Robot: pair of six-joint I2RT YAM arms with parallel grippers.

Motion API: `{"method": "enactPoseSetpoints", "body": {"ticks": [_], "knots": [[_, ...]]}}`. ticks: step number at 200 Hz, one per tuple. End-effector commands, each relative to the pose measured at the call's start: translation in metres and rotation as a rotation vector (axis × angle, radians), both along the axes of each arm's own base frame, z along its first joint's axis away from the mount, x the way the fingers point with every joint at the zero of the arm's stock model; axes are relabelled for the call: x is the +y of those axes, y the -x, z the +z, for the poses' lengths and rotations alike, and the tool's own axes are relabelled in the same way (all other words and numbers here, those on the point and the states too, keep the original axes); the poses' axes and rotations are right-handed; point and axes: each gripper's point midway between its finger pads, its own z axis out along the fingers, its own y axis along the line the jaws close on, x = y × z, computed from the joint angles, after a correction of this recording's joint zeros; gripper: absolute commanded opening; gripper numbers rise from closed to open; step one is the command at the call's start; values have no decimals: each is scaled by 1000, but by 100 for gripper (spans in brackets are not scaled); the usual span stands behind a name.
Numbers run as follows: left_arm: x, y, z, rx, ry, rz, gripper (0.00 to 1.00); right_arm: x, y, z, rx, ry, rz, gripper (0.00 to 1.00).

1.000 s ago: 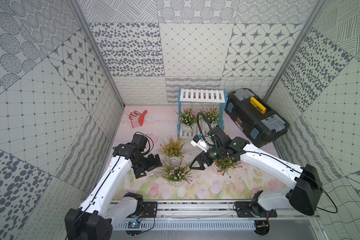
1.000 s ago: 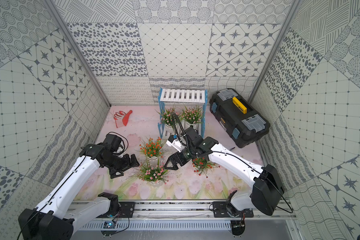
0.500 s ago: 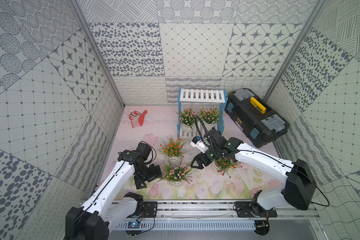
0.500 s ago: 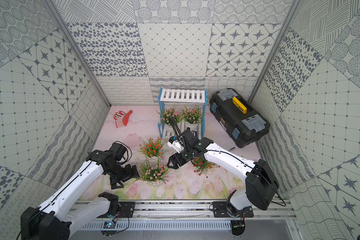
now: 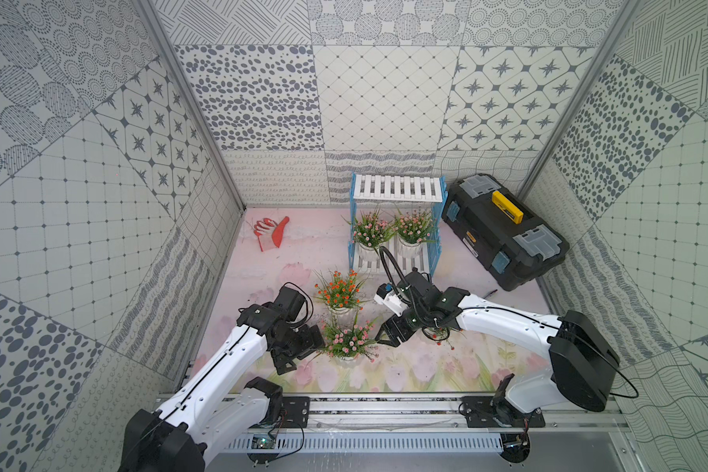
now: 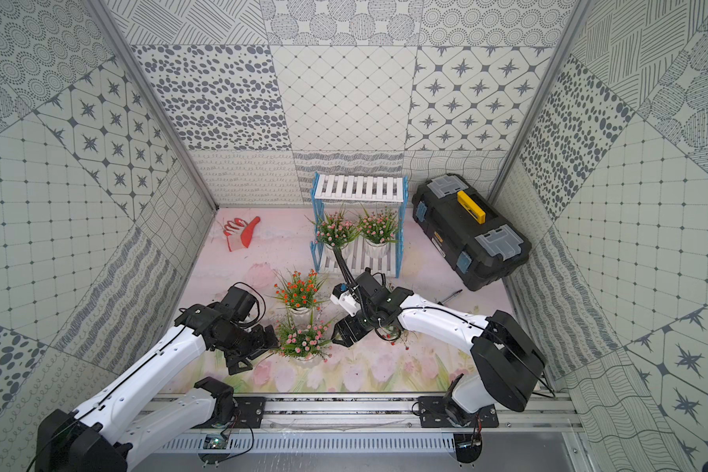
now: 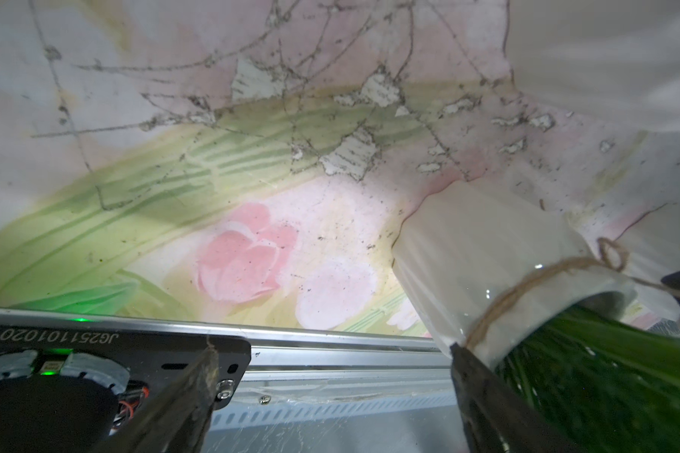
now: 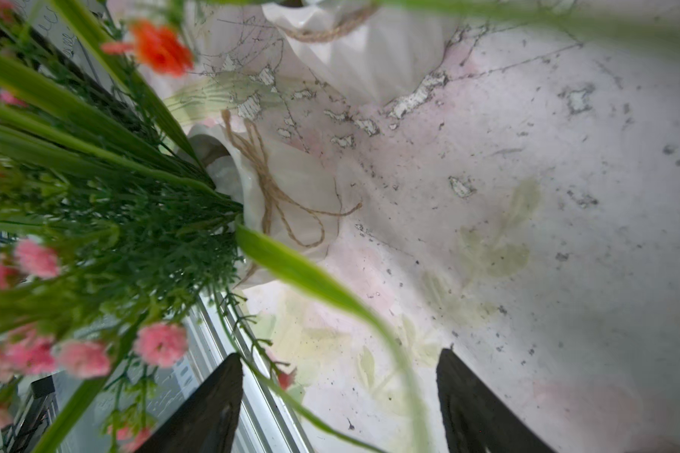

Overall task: Place the baby's breath potted plants on the rack by color
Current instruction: Move the baby's breath potted plant to the center of the board.

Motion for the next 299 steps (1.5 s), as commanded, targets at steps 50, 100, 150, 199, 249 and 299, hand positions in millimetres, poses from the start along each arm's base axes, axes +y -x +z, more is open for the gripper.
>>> {"method": "enactPoseSetpoints", "body": {"ticks": [50,100,150,199,249,299], "knots": [[-8,-21,-15,-73,-46,89,93,21,-1,5,-105,-106,-24,78],[-16,-29,-22,-92,-42,107,93,34,7,-3,-123,-148,-25,78],[-26,-36,-21,-108,-31,91,93,53,17,-8,-121,-181,-14,78],[-33,-42,-21,-131,-21,88,93,58,18,-15,-129,-181,-23,79],[-45,-55,-21,-159,-5,75,93,57,11,-19,-159,-161,-46,78],[-66,-72,-22,-184,6,33,93,50,2,-21,-221,-122,-67,78]]}}
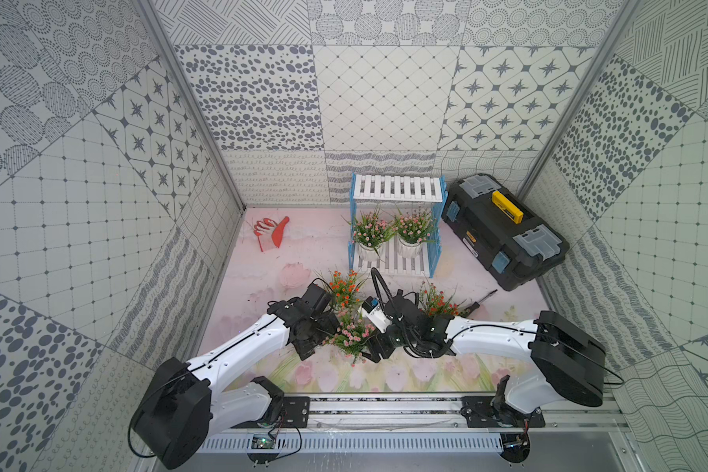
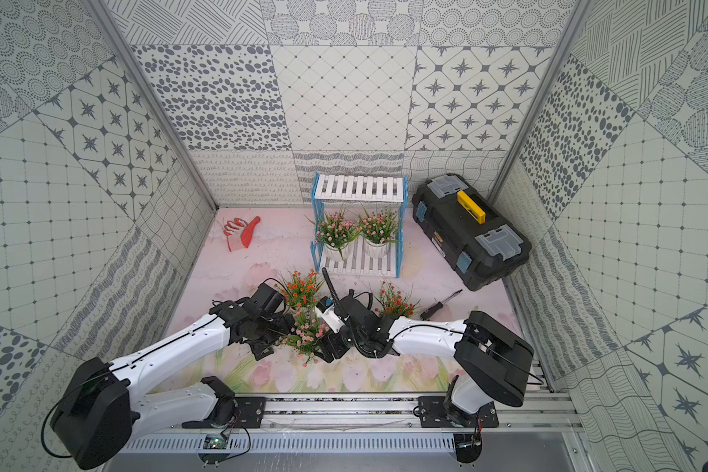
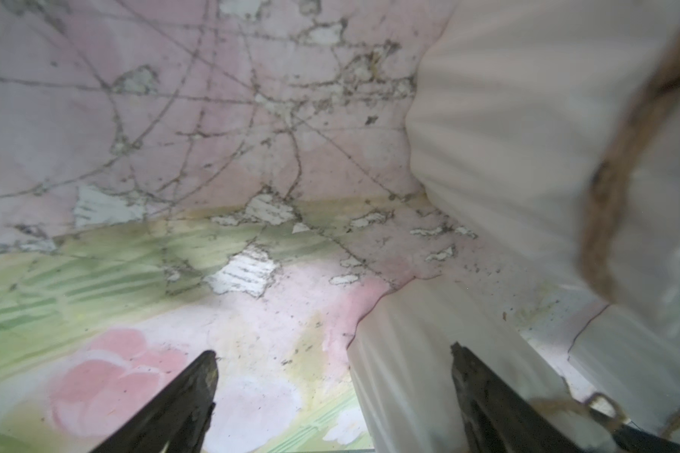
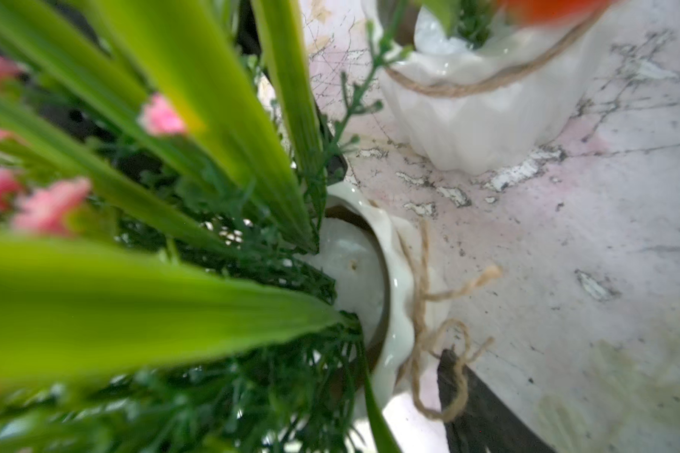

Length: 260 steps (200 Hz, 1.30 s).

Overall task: Place the baby's breath potted plants on the rack by color
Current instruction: Move the baby's breath potted plant to the center of the board.

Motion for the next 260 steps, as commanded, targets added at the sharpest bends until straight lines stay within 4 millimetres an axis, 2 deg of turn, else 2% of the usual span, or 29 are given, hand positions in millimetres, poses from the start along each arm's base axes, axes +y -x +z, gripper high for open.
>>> {"method": "enactPoseSetpoints", "body": {"ticks": [1,95,142,162,192,214,254,260], "knots": [[-25,-20,7,-61,52,-43,93,-7,-14,-9,-66,45,-54,78],[-53,-59,14,-139,77,-67,93,-31,-40,-5,-174,100,-144,78],[-74,-88,21,-199,102,-94,94,-43,-50,0,-208,99,-185,82],[-77,-91,20,-202,104,-102,94,-46,-45,11,-220,61,-180,86],[-76,-88,19,-200,108,-109,95,-55,-33,41,-240,-23,-169,92],[-73,-85,19,-205,109,-107,95,-58,-22,51,-224,-57,-140,94],[-66,-79,22,-216,111,-92,96,-60,-12,40,-206,-58,-119,96],[-65,-77,21,-215,108,-90,96,-63,-9,30,-198,-43,-118,97]]}}
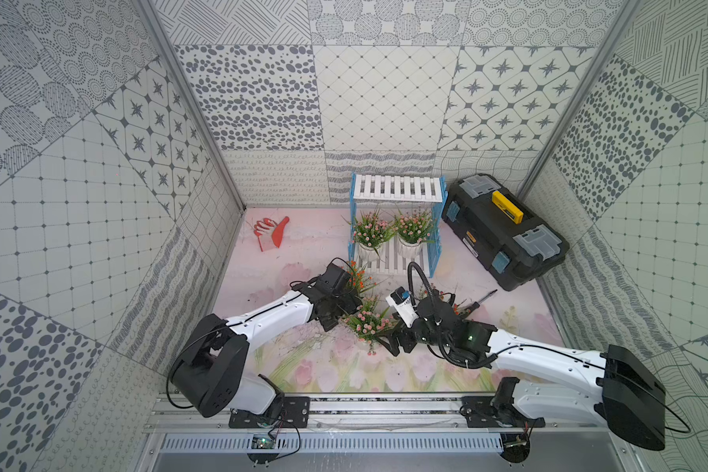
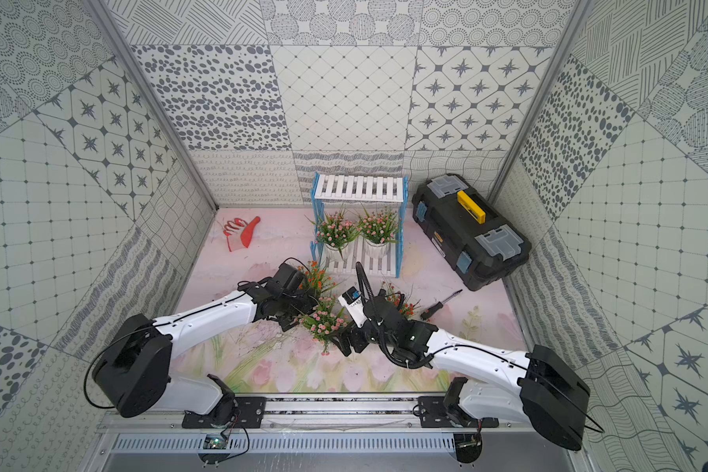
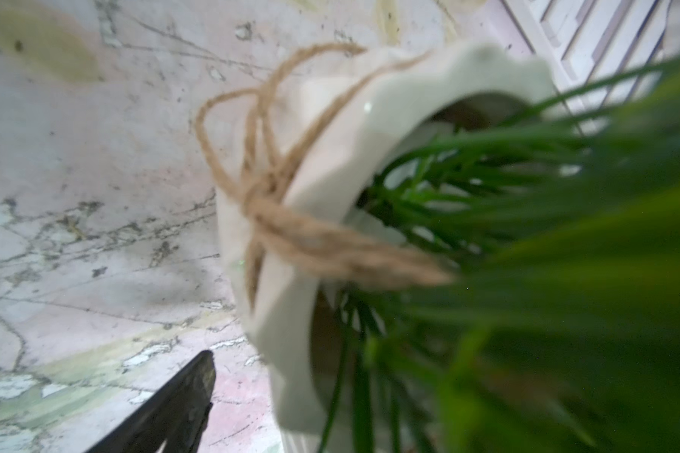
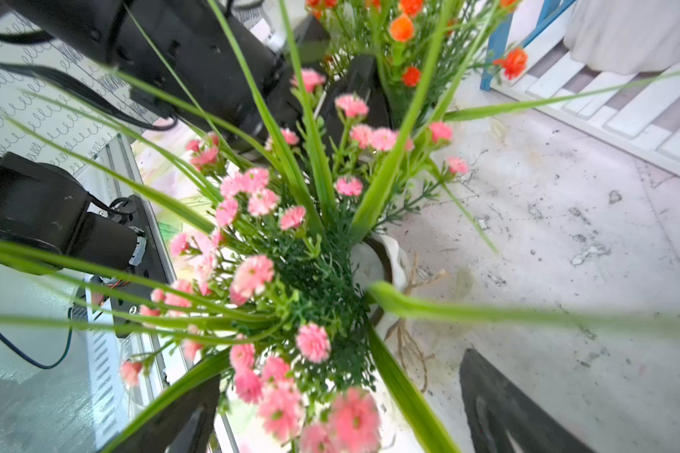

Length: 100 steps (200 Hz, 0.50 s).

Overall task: Place the baby's breath potted plants on the rack by color
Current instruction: Move the baby's breath potted plant to the center of the board.

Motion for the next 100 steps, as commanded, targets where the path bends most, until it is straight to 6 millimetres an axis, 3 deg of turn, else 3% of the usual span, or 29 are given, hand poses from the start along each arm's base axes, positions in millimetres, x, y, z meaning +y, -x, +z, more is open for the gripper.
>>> {"method": "enactPoseSetpoints", "body": {"ticks": [1,60,100], "knots": [[-3,-1,8,-55,20,-16,96,-4,9,-19,24,18,17,97],[17,15,-6,-40,-16,24,97,0,14,-41,-18,22,30,98],[25,17,-8,-47,-31,55,97,7,7,-33,-113,-35,-5,98]]}}
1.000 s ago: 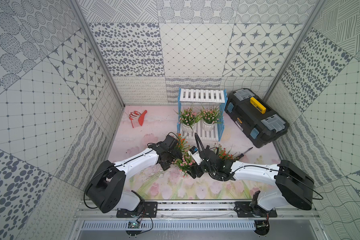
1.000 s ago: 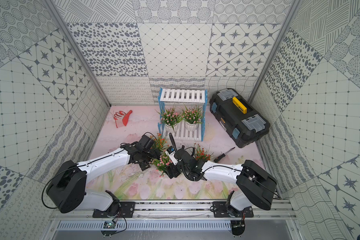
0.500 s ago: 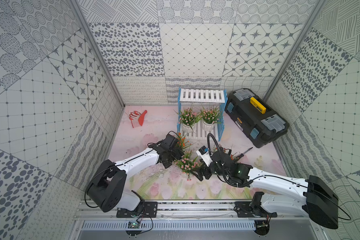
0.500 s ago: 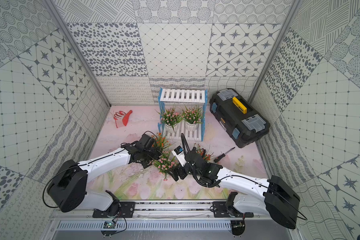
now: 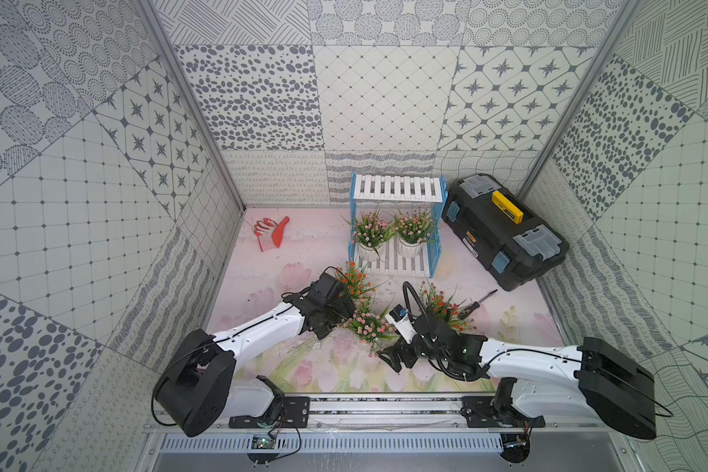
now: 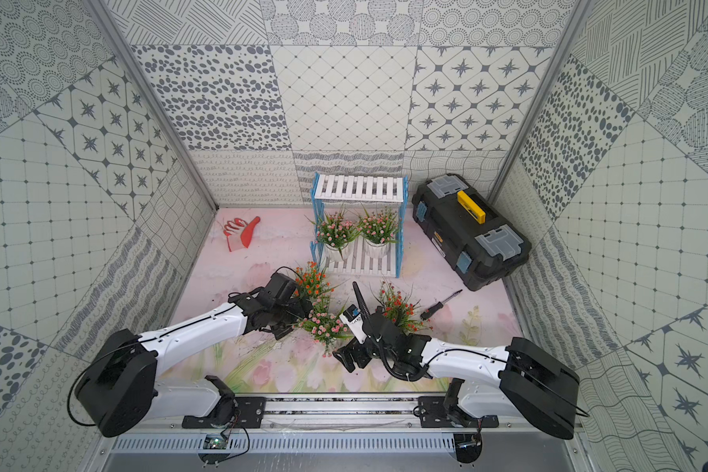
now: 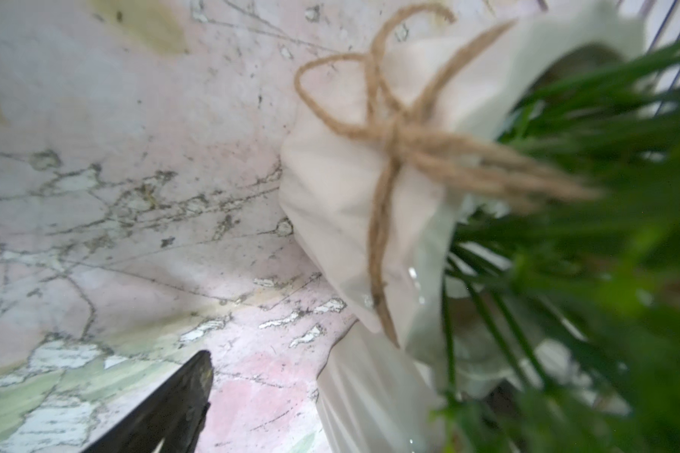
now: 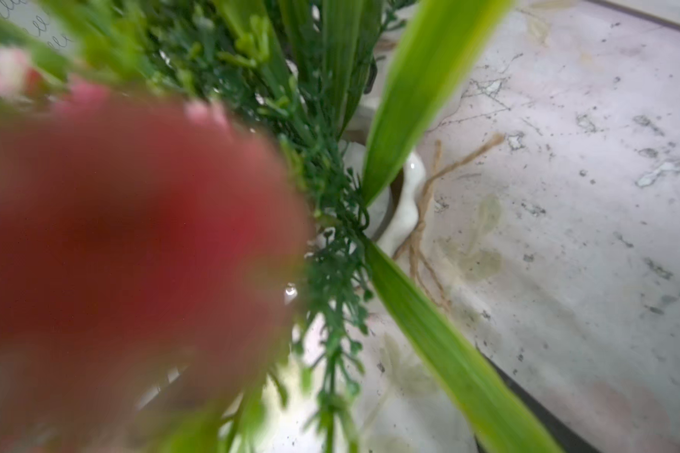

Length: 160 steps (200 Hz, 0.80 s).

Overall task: Place the baby's breath potted plants on the rack by color
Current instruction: Move the baby's breath potted plant to the center of the board, then pick up the baby's breath potted plant from the center of the board.

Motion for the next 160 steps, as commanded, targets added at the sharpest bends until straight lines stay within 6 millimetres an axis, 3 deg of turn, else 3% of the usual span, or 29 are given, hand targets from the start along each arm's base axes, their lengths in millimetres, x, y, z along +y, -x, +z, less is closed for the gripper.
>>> {"method": "enactPoseSetpoints", "body": {"ticks": [1,78,160], "knots": [[7,-1,-1,-22,-22,35,97,13,-12,20,-114,-94,-27,98],[8,-1,1,-20,-22,35,97,46,-26,20,-241,-157,-67,98],[7,0,-1,-13,-19,24,97,63,-44,16,-299,-197,-135,98]]}}
